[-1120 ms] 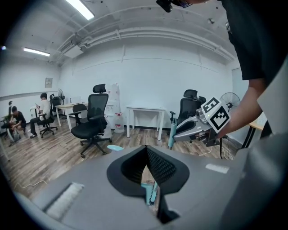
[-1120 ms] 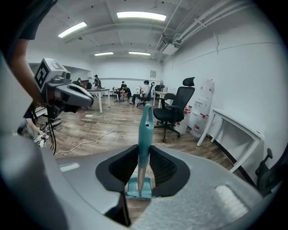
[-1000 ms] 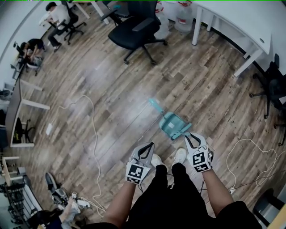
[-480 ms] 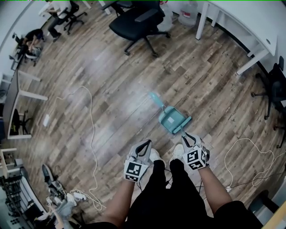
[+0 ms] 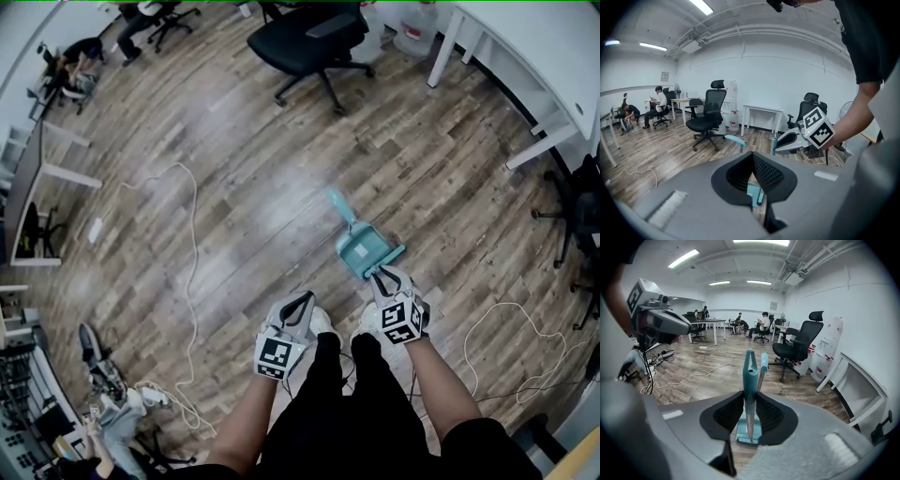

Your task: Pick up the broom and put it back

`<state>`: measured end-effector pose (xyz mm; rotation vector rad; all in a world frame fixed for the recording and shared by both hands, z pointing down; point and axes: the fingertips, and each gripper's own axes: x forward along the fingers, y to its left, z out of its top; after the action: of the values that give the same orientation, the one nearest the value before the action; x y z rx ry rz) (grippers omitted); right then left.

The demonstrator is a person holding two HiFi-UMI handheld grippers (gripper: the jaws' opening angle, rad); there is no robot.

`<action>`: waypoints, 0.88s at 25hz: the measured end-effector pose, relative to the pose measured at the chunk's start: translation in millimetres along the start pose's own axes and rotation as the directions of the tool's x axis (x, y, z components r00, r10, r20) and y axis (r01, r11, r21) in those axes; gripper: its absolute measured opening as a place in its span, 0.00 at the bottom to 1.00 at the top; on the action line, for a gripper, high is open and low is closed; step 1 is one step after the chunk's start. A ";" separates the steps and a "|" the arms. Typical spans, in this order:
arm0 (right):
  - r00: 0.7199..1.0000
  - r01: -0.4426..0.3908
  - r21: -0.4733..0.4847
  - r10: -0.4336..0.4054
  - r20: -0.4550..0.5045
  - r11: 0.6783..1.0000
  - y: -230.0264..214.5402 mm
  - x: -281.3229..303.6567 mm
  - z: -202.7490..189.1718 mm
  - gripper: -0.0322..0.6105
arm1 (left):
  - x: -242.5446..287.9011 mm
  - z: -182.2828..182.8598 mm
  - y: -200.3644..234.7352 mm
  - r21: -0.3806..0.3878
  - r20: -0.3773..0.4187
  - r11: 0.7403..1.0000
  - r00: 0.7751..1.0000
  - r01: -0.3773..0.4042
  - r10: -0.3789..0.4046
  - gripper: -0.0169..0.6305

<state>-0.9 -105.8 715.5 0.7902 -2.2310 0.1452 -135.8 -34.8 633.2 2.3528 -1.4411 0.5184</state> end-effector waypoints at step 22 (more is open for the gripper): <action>0.996 0.081 0.032 -0.082 0.028 0.996 -42.2 76.9 53.0 0.19 | -21.2 18.2 31.8 -0.038 0.057 0.996 0.995 -0.084 0.087 0.05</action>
<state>-49.7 -195.4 725.3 0.9040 -2.2244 0.1291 -170.8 -40.4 610.1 2.3052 -1.5701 0.4450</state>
